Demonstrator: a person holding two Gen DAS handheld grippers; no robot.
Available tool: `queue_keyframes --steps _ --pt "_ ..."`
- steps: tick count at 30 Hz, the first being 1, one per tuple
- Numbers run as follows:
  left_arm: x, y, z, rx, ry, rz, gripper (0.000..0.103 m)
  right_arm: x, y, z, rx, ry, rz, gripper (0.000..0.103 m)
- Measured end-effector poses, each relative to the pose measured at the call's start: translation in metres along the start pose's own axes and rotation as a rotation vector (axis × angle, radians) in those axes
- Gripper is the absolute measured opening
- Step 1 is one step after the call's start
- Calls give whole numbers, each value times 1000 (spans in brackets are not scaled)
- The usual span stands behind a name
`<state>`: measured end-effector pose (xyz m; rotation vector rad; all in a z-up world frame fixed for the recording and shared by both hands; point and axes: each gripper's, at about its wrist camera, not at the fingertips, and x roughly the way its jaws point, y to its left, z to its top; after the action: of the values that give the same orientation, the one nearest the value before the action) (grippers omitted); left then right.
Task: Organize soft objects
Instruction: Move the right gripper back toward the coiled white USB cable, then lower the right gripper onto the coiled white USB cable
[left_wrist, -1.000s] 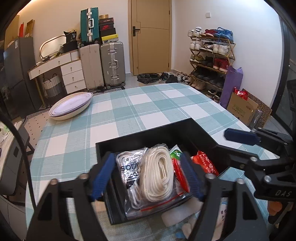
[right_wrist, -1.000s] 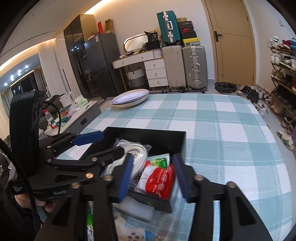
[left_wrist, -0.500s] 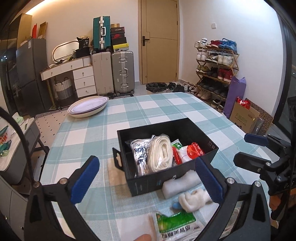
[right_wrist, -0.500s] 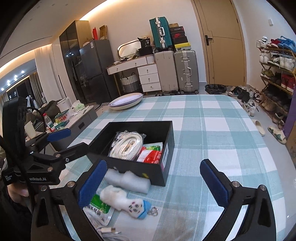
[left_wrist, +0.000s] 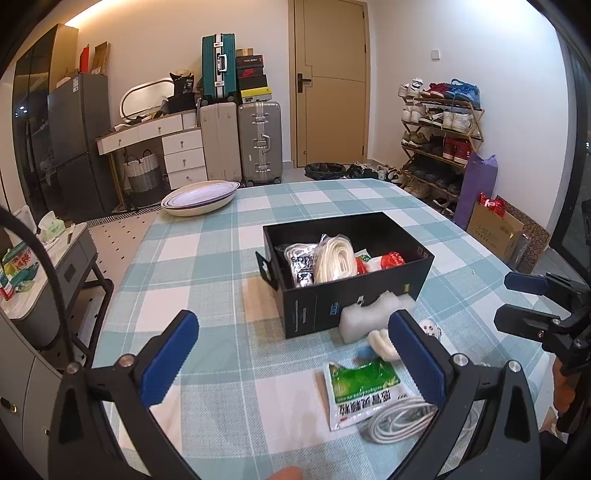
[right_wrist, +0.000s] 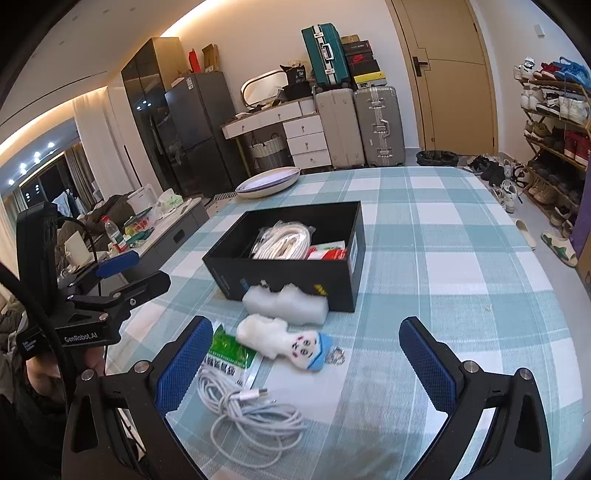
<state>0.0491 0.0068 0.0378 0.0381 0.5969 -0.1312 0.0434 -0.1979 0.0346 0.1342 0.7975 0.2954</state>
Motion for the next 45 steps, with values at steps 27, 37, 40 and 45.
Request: queue_keyframes --steps 27,37,40,45 --pt "-16 13 -29 -21 -4 33 103 36 28 -39 -61 193 33 103" --pt "-12 3 -25 -20 1 24 103 52 31 -48 -86 254 18 103" --pt "-11 -2 -22 3 -3 28 103 55 32 -49 -87 265 17 103" --pt "-10 -5 -21 20 -10 33 103 63 29 -52 -70 285 -22 103"
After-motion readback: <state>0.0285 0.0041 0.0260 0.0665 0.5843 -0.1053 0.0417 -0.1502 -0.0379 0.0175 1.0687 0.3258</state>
